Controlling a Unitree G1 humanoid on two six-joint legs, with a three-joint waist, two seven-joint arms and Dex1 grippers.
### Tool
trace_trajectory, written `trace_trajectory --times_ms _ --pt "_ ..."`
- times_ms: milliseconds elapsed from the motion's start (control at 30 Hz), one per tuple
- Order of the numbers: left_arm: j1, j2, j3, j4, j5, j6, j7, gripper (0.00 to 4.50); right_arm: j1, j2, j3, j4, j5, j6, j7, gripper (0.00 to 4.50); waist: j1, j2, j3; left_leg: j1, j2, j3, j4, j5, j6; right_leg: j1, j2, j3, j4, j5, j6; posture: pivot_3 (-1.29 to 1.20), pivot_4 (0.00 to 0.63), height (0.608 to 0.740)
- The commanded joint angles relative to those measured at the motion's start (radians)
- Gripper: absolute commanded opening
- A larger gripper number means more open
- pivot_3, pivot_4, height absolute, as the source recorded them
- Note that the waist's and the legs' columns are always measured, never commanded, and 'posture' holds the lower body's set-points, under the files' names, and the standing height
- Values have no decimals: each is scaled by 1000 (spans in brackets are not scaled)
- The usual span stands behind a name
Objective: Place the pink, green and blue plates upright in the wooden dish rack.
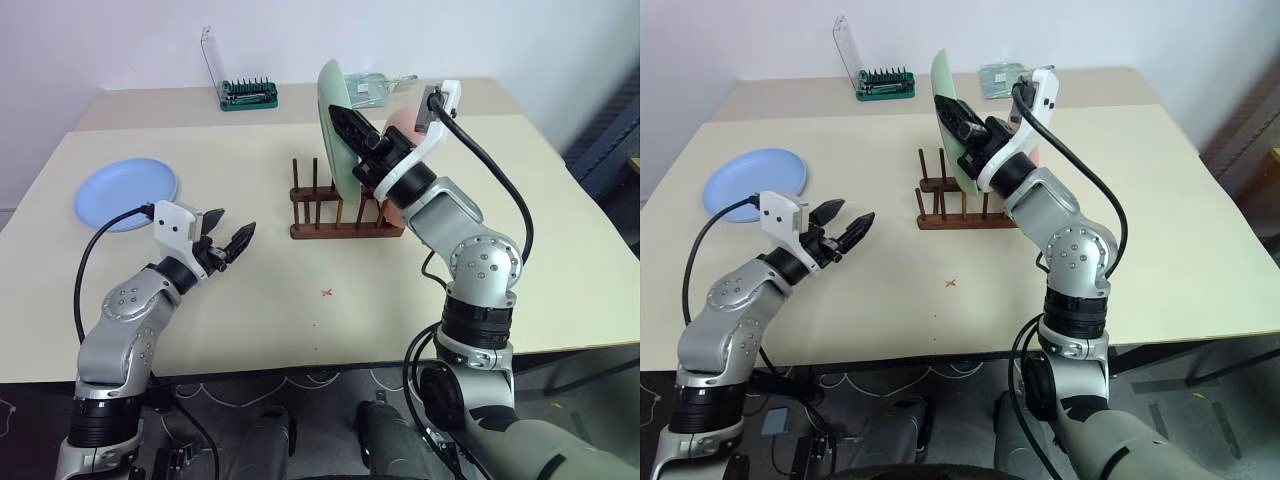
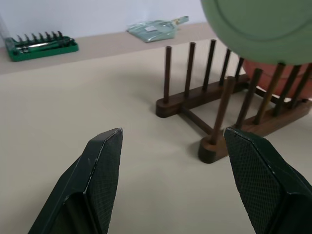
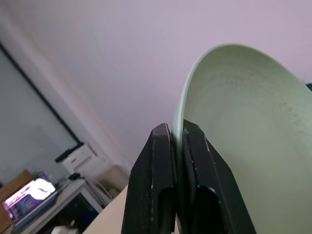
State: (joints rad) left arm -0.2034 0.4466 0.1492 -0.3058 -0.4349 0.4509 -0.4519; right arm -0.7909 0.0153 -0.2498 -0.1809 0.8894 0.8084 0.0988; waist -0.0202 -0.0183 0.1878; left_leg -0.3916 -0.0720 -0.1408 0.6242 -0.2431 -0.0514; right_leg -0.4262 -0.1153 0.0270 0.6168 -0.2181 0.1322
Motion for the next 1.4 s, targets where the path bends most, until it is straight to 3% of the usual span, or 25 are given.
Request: trace_trajectory --times_ms 33,333,433,667,1000,1100,1167,1300,1400 --pt "-9 -5 -6 -51 -5 -4 -2 3360 -47 25 -37 34 41 -27 -54 0 -1 0 0 0 0 0 0 0 0 0 0 0 0 0 0 0 150 740" --pt "-4 -18 -20 -66 -11 1 -7 3360 -102 36 -103 159 79 -46 -159 0 -2 1 0 0 0 0 0 0 0 0 0 0 0 0 0 0 150 740" --pt "3 -18 -25 -75 -23 5 -23 3421 -107 30 -105 179 88 -41 -175 1059 -1 1 0 0 0 0 0 0 0 0 0 0 0 0 0 0 150 740" --pt "6 -16 -27 -74 -20 7 -35 3421 -119 11 -69 156 73 -51 -164 4481 -2 1 0 0 0 0 -1 0 0 0 0 0 0 0 0 0 150 740" --pt "-9 -27 1 -43 -23 2 -24 3421 -164 -180 162 49 -208 -185 54 4481 -5 2 1 0 0 0 -1 0 0 0 1 0 0 0 0 0 150 740" --pt "-78 -57 95 64 1 22 123 4274 -172 -291 304 20 -411 -322 170 4500 0 1 1 0 0 0 0 0 0 0 1 0 0 0 0 0 150 740" --pt "-104 -71 149 82 -38 13 145 4428 -166 -266 279 18 -348 -290 194 4500 -4 1 0 0 0 0 0 0 0 0 1 0 0 0 0 0 150 740" --pt "-106 -52 177 71 -39 9 148 4428 -152 -252 281 25 -384 -301 211 4500 -6 1 0 0 1 0 0 0 0 0 1 0 -1 0 0 0 150 740" --pt "-161 -51 260 169 20 39 323 4428 -154 -265 305 25 -436 -342 249 4500 0 1 0 0 1 0 0 0 0 0 1 0 -1 0 0 0 150 740"
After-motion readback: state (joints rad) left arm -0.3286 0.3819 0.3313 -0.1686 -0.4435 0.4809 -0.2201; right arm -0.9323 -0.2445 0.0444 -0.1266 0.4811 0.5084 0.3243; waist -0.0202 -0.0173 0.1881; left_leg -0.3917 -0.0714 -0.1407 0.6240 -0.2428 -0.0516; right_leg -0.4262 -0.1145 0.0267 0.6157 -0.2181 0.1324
